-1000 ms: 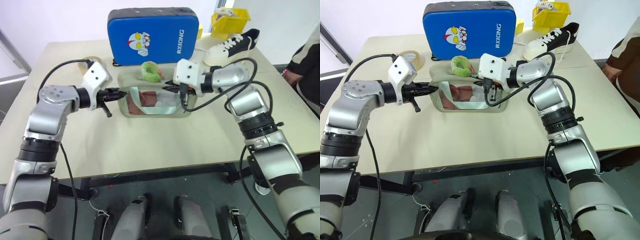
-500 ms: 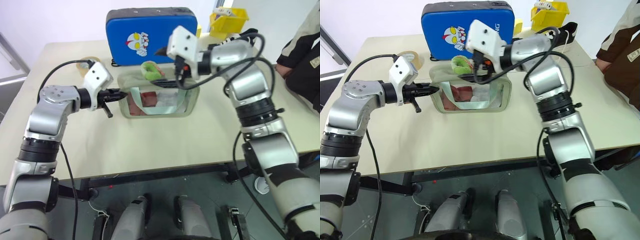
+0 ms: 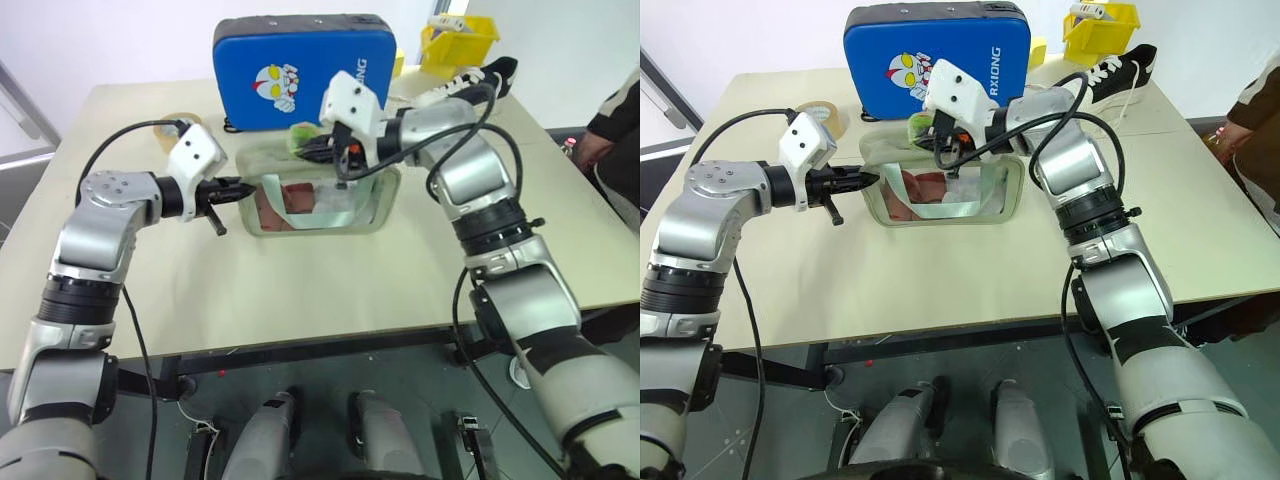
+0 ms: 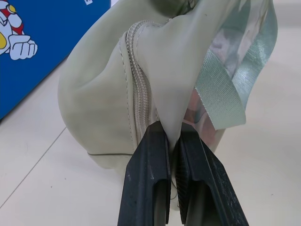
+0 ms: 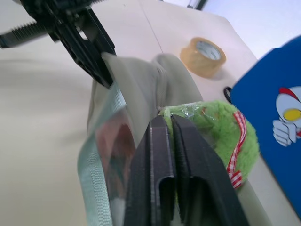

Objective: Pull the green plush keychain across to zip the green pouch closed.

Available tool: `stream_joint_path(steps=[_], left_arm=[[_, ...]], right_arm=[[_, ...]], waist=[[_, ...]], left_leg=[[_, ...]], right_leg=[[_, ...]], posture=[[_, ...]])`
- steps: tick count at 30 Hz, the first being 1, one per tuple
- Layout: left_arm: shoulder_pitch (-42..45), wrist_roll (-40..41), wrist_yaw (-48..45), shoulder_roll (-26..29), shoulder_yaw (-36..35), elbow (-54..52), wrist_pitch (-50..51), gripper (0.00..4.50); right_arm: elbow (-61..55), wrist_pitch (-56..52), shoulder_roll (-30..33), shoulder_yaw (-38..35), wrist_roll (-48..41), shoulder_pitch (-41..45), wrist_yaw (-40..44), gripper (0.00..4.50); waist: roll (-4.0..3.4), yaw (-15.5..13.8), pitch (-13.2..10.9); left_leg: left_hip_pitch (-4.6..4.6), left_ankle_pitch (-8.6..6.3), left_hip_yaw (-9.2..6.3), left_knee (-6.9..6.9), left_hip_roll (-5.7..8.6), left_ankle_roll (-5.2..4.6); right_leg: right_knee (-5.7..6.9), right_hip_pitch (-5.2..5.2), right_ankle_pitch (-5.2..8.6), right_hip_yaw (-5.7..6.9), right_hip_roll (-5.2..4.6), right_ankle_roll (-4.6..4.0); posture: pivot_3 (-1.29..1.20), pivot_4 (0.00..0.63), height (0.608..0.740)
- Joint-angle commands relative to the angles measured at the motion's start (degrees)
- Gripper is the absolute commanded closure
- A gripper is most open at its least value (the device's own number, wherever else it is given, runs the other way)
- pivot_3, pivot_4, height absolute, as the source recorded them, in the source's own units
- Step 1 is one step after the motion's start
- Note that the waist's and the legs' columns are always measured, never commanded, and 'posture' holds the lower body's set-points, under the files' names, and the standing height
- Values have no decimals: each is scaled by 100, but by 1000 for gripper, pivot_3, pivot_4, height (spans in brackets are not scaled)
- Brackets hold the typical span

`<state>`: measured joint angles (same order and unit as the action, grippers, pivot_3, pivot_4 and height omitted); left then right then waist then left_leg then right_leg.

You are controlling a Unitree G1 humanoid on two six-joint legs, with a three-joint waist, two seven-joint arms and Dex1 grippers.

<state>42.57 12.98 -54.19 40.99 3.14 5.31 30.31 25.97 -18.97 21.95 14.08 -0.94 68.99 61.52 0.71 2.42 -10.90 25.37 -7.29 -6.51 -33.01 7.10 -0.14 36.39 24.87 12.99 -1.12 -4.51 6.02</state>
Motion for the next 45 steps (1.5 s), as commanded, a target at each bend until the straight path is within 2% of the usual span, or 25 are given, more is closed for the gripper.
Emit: stream_joint_path(steps=[1,4,7,10,13,17,21,25,33,36,38,39,41,42,45], left_arm=[[116,-24,75,-1,-107,-74,-127,4500],[129,-35,85,-15,-95,-19,-166,4500],[115,-36,89,-26,-96,-15,-173,4500],[94,-36,83,-23,-98,-29,-164,4500],[94,-43,81,-12,-98,-15,-170,4500],[136,-41,80,-6,-81,-14,-119,4500],[205,-58,75,-38,-28,26,-110,4500],[258,-54,70,-68,11,23,-78,4500],[240,-55,104,-98,7,-26,-23,4500],[224,-64,118,-92,-4,-61,-6,4500],[215,-73,145,-87,-21,-66,-6,4500],[212,-62,176,-94,-55,-64,-1,4500],[217,62,115,-78,-154,-79,47,3760],[218,137,42,-51,-194,-89,75,3499],[264,342,-208,190,-398,6,169,2123]], right_arm=[[-259,-446,242,-446,-217,344,-120,4448],[-378,-666,465,-687,-185,377,-498,4448],[-426,-294,978,-683,331,144,-1050,4448],[-528,-52,1509,-673,719,-248,-1509,4448],[-709,-142,1710,-757,804,-494,-1755,4448],[-941,-133,2146,-730,1402,-1262,-2401,4448],[-982,-222,1948,-532,1625,-1922,-2805,4448],[-524,-213,1315,-470,1594,-2412,-3345,4448],[-216,-406,115,-536,1103,-2668,-3470,4448],[-286,-536,58,-658,969,-2653,-3358,4448],[-399,-606,237,-852,814,-2576,-3187,4448],[-484,-648,359,-954,704,-2542,-3041,4171],[-806,-725,768,-1085,443,-2506,-2444,3610],[-957,-785,989,-1115,346,-2489,-2171,3164],[-1595,-1151,1928,-1306,-179,-2341,-1059,1779]], waist=[[0,-3,0],[0,-15,0],[0,-48,0],[0,-111,0],[-1,-117,0],[-3,-143,-1],[0,-150,1],[0,-136,1],[1,-125,2],[1,-118,2],[1,-121,2],[1,-125,2],[0,-129,1],[-1,-139,0],[-3,-159,-1]], left_leg=[[0,0,0,0,0,0],[1,0,0,0,0,0],[2,-1,0,0,0,0],[2,-1,6,-1,2,0],[2,-1,11,0,1,0],[5,-1,14,3,-2,-2],[4,-1,15,-3,-1,-3],[0,0,14,-3,-1,-4],[-4,8,11,-6,-2,-14],[-10,7,9,-5,-3,-14],[-11,7,9,-5,-3,-14],[-11,7,9,-5,-3,-14],[-10,7,9,-5,-3,-14],[-10,6,9,-5,-3,-15],[-3,3,9,-9,-1,-13]], right_leg=[[0,1,0,0,0,0],[0,1,0,0,-1,0],[-1,0,0,0,-3,0],[-5,0,0,-1,-5,-1],[-6,0,1,-7,-6,-1],[-6,8,1,-12,-5,-1],[-8,-1,1,-12,-6,-2],[-8,-6,3,-11,-5,-5],[-7,-11,0,-10,1,0],[-8,-16,0,-9,2,0],[-8,-18,0,-9,2,-1],[-8,-18,0,-8,2,-1],[-8,-18,0,-8,2,0],[-8,-17,0,-7,1,0],[-12,-16,1,-2,-2,0]], posture=[[0,150,740],[0,150,740],[0,150,740],[0,150,740],[0,150,740],[0,150,740],[0,150,740],[0,150,740],[0,150,740],[0,150,740],[0,150,740],[0,150,740],[0,150,740],[0,150,740],[0,150,740]])
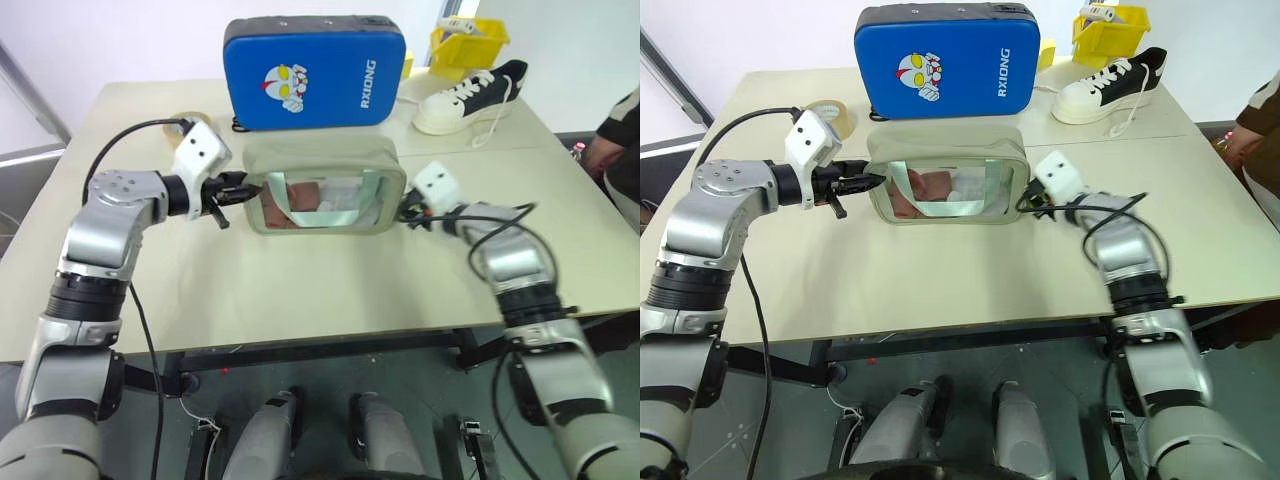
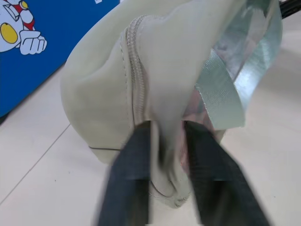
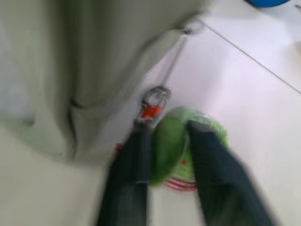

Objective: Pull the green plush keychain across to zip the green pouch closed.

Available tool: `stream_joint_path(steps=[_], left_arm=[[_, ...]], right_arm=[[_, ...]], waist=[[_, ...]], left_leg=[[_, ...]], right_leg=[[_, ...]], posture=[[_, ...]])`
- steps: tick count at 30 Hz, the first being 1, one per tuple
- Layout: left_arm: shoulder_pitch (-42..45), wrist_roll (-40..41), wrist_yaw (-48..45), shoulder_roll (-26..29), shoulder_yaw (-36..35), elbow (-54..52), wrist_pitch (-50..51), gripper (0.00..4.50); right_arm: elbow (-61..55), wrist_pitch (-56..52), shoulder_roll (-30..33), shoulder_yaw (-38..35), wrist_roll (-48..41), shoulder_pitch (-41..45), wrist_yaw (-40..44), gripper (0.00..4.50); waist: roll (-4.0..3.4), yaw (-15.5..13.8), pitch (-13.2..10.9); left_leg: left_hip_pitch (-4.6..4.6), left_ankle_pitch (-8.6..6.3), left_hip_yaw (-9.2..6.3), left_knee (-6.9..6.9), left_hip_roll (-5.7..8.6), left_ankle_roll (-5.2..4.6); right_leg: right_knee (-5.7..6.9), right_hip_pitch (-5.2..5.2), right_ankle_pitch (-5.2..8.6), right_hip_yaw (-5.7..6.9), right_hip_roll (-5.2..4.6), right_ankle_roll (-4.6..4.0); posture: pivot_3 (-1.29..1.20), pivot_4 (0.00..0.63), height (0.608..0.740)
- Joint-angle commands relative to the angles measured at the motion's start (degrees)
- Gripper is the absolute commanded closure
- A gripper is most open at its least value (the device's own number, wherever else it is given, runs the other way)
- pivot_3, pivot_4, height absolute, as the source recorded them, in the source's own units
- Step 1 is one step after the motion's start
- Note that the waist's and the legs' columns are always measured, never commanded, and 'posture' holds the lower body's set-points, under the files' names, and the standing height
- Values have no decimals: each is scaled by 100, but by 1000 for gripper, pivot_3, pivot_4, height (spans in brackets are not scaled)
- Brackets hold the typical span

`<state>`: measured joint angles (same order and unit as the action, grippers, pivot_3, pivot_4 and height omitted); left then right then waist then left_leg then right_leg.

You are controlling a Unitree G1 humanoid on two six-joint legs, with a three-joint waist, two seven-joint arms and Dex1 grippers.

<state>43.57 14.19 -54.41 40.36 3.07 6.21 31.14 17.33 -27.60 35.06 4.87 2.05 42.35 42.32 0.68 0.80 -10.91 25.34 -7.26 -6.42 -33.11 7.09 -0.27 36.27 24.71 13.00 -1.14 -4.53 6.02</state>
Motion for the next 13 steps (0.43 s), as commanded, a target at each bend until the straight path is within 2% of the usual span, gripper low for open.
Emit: stream_joint_path(steps=[1,2,3,4,9,13], left_arm=[[175,290,-238,321,-463,-60,133,1538],[190,406,-305,407,-575,-58,238,1015],[198,487,-350,464,-646,-62,311,687],[186,565,-401,518,-707,-85,373,147],[142,921,-547,833,-1037,-146,764,62],[96,1011,-462,887,-1113,-122,885,62]], right_arm=[[-907,-450,824,-451,-649,373,1103,1158],[-1194,-715,1013,-537,-907,431,1363,611],[-1388,-893,1131,-585,-1081,466,1526,287],[-1588,-1098,1198,-635,-1250,485,1623,0],[-2830,-2553,1214,-1037,-2378,782,1691,0],[-3264,-2938,1149,-1081,-2589,778,1268,0]], waist=[[-1,8,-1],[-1,17,-1],[-1,27,-1],[-1,53,-1],[0,100,0],[1,94,0]], left_leg=[[0,-4,0,-1,-1,5],[1,-5,0,-1,-1,6],[1,-6,0,0,-2,6],[0,-7,0,0,-4,5],[5,-8,-5,3,-10,4],[11,-10,-4,3,-8,3]], right_leg=[[-1,-1,0,1,0,0],[-2,0,1,1,-1,0],[-2,1,1,1,-1,-1],[-3,0,2,1,-1,-1],[-4,4,12,-1,-3,-18],[-10,6,12,-1,-9,-18]], posture=[[0,150,740],[0,150,740],[0,150,740],[0,150,740],[0,150,740],[0,150,740]])
